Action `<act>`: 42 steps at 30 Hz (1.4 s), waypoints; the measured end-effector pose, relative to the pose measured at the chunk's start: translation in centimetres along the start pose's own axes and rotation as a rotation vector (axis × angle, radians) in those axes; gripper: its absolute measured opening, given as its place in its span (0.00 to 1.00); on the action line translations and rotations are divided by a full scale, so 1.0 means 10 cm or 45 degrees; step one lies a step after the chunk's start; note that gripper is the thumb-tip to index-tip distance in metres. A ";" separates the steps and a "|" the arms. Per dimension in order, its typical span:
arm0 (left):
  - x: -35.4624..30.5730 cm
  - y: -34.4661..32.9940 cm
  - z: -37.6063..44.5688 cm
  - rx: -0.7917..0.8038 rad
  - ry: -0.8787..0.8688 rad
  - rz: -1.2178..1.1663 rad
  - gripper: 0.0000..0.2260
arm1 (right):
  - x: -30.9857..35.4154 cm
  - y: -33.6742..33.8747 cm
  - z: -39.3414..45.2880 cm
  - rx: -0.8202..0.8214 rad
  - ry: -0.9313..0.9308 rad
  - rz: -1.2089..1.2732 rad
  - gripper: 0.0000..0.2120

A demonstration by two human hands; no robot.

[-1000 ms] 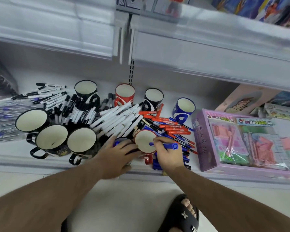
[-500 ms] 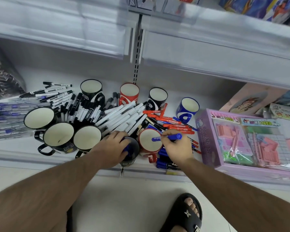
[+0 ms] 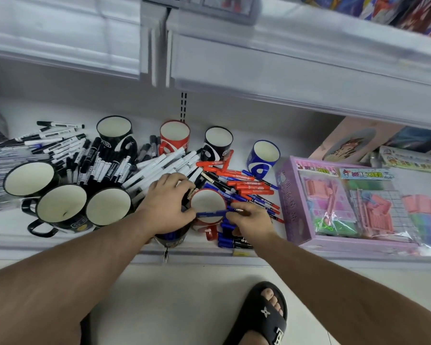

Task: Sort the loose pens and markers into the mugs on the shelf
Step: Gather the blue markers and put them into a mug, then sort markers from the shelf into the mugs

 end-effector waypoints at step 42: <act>0.41 0.26 0.44 -0.064 0.524 -0.772 0.08 | 0.02 -0.39 1.79 0.453 0.386 -1.427 0.08</act>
Point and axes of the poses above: each hand's wrist, its own z-axis towards the middle knuckle, its own y-axis out of the back of the hand, x = y × z, the point moved 10 cm from there along z, towards the middle knuckle, and after that the axes turned 12 degrees about y, right-handed, at the moved point
